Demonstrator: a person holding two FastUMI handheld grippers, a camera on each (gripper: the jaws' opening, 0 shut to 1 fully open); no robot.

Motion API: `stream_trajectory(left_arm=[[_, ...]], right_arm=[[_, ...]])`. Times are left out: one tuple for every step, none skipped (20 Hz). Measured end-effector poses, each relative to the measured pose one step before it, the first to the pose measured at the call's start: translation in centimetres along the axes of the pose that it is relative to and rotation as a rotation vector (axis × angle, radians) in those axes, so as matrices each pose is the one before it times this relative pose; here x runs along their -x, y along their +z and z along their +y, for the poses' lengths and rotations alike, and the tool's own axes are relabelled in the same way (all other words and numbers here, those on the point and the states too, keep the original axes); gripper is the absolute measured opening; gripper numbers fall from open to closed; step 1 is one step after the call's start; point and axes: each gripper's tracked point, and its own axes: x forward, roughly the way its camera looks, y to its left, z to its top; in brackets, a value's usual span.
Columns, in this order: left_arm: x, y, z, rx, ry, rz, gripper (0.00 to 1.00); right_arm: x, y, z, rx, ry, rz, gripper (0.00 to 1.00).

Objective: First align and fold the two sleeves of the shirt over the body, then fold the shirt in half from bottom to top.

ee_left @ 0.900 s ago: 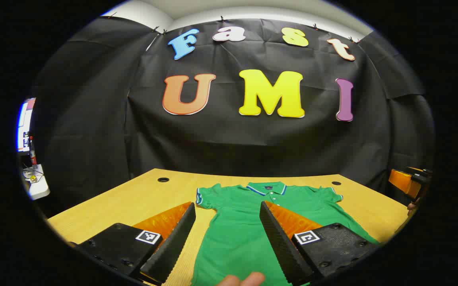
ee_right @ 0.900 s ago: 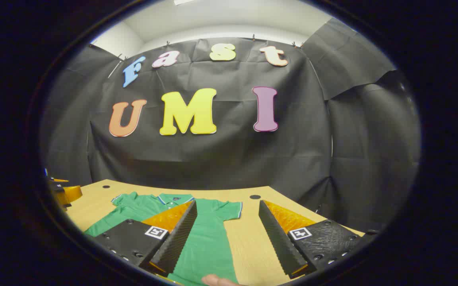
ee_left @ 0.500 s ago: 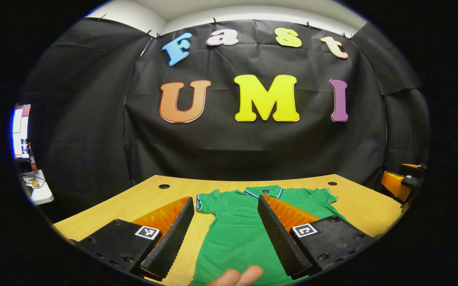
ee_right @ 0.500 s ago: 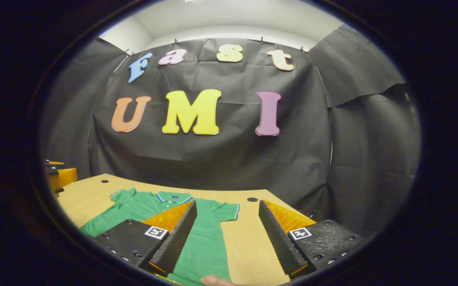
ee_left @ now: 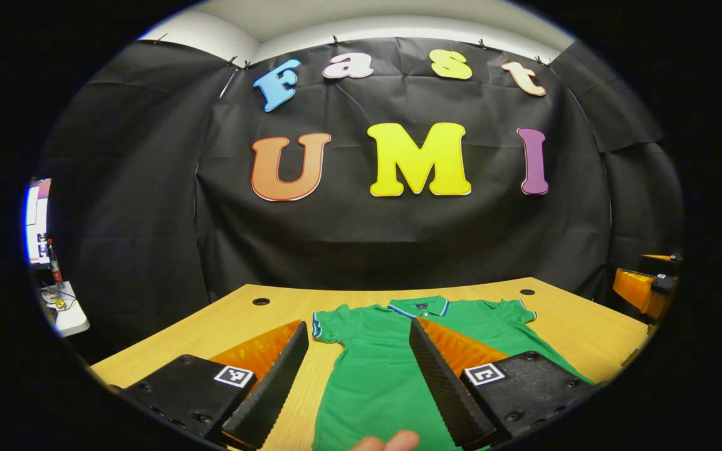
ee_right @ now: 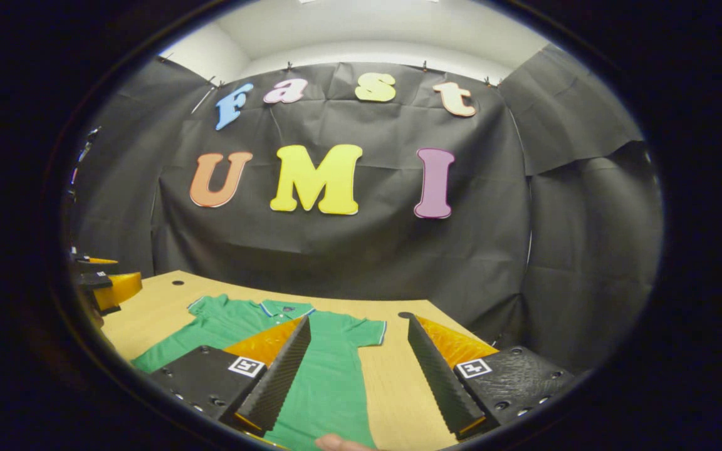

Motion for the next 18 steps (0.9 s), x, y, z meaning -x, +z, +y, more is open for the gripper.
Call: stream_trajectory(left_arm=[[-0.201,-0.294,0.078,-0.00354,0.00361,0.00839,1.0],[-0.189,-0.229,-0.024,-0.00255,0.00165,0.00372,1.0],[-0.139,-0.172,0.011,0.00149,-0.00065,0.00354,1.0],[-0.188,-0.233,-0.162,0.00215,-0.00483,0.00603,1.0],[-0.107,-0.155,-0.125,0.00278,-0.00267,0.00336,1.0],[-0.104,-0.133,0.077,0.00339,-0.00149,0.00129,1.0],[-0.11,0.052,-0.074,0.00382,-0.00237,-0.00045,1.0],[0.031,-0.03,-0.118,0.00375,-0.00399,-0.00326,1.0],[-0.025,0.009,-0.209,0.00258,-0.00423,-0.00255,1.0],[-0.058,-0.003,-0.127,0.00249,-0.00386,-0.00494,1.0],[-0.005,0.144,-0.174,0.00178,-0.00442,-0.00661,1.0],[-0.02,0.054,-0.276,-0.00122,-0.00394,-0.0096,1.0],[-0.02,0.156,-0.196,-0.0055,-0.00232,-0.00898,1.0],[-0.087,0.076,-0.089,-0.00659,0.00456,-0.01038,1.0],[-0.068,-0.022,0.028,-0.00602,0.00947,-0.00581,1.0],[-0.162,-0.168,-0.133,-0.00425,0.00556,0.00268,1.0],[-0.121,-0.396,-0.259,-0.00512,0.00248,0.01107,1.0],[-0.166,-0.283,-0.187,-0.00378,-0.00045,0.00624,1.0]], right_arm=[[-0.004,-0.05,-0.091,0.0027,-0.00101,0.0027,0.96],[-0.064,-0.28,-0.117,0.00077,-0.0001,0.00416,0.95],[-0.089,-0.167,-0.097,-0.00001,-0.00023,0.00646,0.95],[-0.188,-0.235,-0.039,-0.00103,0.00088,0.00522,0.95],[-0.091,-0.056,-0.021,-0.00094,0.00096,0.0022,0.94],[-0.268,-0.217,-0.079,-0.00042,-0.00143,0.00181,0.95],[-0.14,-0.108,-0.025,0.00218,0.00041,0.00196,0.95],[-0.282,-0.145,0.059,0.00237,0.00163,-0.00014,0.95],[-0.29,0.019,0.081,0.00511,0.00284,-0.0025,0.95],[-0.431,0.069,-0.079,0.00649,-0.00008,-0.0057,0.96],[-0.54,0.149,-0.169,0.00731,-0.0044,-0.00456,0.96],[-0.582,-0.134,-0.211,0.00881,-0.00378,-0.00335,0.95],[-0.769,-0.062,-0.161,0.0108,-0.00387,-0.00107,0.97],[-0.863,-0.083,-0.261,0.01171,-0.00574,-0.00045,0.96],[-0.912,-0.015,-0.295,0.01038,-0.00631,0.00209,0.96],[-0.986,-0.02,-0.308,0.00226,-0.00697,0.00402,0.96],[-1.056,-0.023,-0.358,-0.00719,-0.00786,0.00845,0.95],[-1.096,-0.195,-0.207,-0.01275,-0.00313,0.01215,0.95]])
